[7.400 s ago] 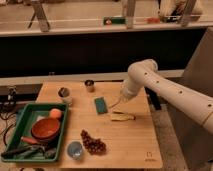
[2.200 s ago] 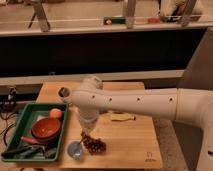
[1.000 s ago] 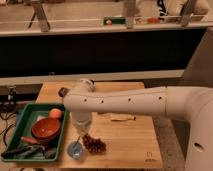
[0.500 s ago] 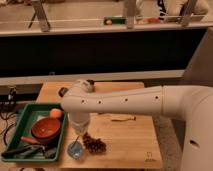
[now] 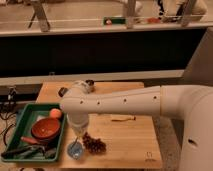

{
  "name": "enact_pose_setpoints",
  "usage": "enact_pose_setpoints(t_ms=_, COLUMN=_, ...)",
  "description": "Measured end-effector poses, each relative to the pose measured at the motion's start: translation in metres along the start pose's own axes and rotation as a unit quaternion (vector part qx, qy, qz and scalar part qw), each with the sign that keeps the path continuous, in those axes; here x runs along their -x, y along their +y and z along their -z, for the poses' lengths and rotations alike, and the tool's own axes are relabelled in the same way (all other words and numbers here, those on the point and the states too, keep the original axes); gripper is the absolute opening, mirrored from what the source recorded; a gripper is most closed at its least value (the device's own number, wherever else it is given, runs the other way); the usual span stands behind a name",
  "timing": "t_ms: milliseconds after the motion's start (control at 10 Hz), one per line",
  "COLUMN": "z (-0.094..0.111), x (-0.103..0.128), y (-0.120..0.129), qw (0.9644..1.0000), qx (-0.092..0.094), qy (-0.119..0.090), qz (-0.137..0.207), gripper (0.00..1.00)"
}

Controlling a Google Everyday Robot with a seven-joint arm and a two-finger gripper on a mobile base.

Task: Place fork in plastic cup

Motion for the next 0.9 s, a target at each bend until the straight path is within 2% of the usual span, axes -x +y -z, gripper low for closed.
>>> enact_pose_setpoints(t_ms=200, z=-0.002, x=0.000, y=-0.001, qw=1.0000, qx=0.000, qy=0.002, qz=0.007, gripper=0.01)
enact_pose_setpoints(t_ms=500, z=-0.006, x=0.005, y=-0.006, qw=0.9987, qx=-0.009, qy=0.002, qz=0.050, gripper=0.00)
enact_pose_setpoints(t_ms=700, z=-0.011, x=0.007, y=-0.008, qw=0.9955, qx=-0.014, qy=-0.006, qz=0.093, gripper=0.00)
enact_pose_setpoints(t_ms=900, z=-0.015, x=0.010, y=-0.009, qw=0.9907, qx=-0.017, qy=-0.012, qz=0.134, gripper=0.00)
